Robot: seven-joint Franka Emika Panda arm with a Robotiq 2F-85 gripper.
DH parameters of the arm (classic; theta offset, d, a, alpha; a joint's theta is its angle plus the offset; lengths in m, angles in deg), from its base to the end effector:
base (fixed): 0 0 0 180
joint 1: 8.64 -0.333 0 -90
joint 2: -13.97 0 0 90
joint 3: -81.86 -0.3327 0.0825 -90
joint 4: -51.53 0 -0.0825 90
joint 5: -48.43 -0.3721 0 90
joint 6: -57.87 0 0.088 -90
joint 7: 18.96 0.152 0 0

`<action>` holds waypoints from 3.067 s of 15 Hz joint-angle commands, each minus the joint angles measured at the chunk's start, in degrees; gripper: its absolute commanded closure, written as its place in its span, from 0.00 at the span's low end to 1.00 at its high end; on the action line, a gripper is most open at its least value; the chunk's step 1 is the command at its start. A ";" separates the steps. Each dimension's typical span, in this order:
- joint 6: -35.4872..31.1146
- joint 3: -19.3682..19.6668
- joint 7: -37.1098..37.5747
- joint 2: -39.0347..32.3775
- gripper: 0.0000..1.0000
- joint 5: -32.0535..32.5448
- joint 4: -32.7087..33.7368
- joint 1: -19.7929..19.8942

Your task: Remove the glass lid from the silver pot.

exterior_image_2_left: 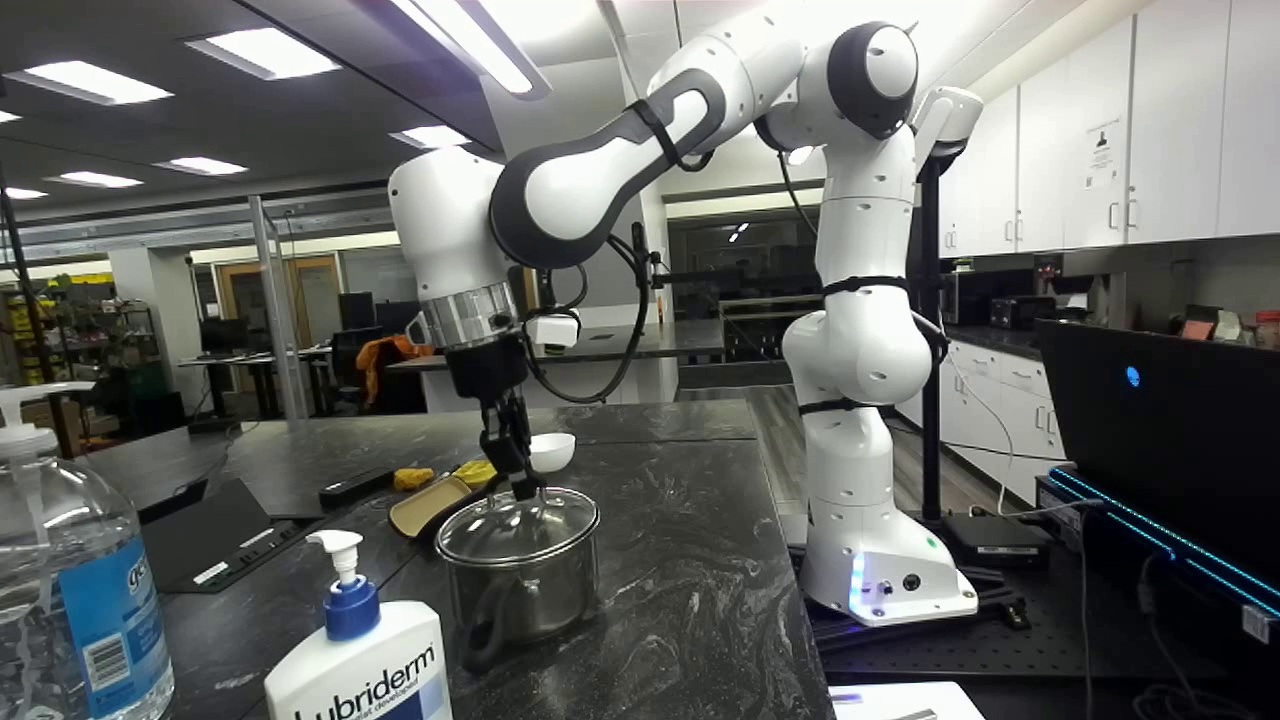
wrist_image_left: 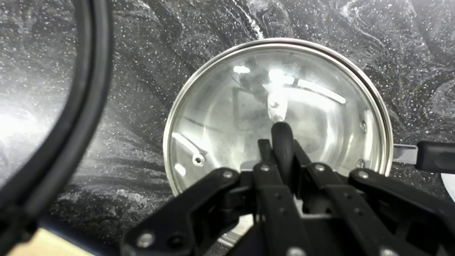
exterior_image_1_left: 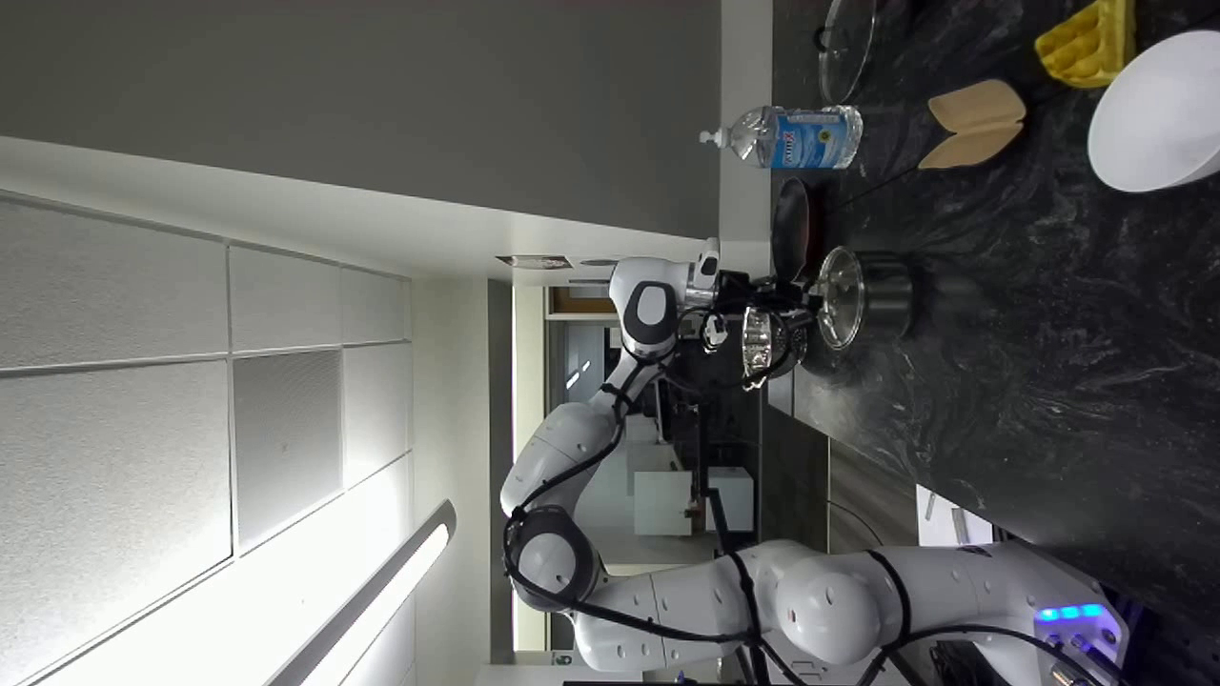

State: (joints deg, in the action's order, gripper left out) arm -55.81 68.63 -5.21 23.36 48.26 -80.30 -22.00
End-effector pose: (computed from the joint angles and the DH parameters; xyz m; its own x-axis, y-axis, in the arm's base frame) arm 0.4016 0.2018 0.3791 0.9676 0.2078 -0.1436 0.2195 -0.9730 0.0710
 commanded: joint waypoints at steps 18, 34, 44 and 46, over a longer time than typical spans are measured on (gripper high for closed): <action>6.12 3.18 -0.69 2.24 0.96 2.68 7.05 4.88; 6.19 6.98 0.00 0.80 0.96 2.85 6.86 9.27; 5.59 8.75 -0.23 0.34 0.96 2.72 4.25 10.76; 5.51 8.61 -0.15 0.25 0.96 2.87 3.52 10.67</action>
State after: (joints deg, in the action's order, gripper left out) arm -51.55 77.30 -5.28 22.98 50.72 -76.20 -11.33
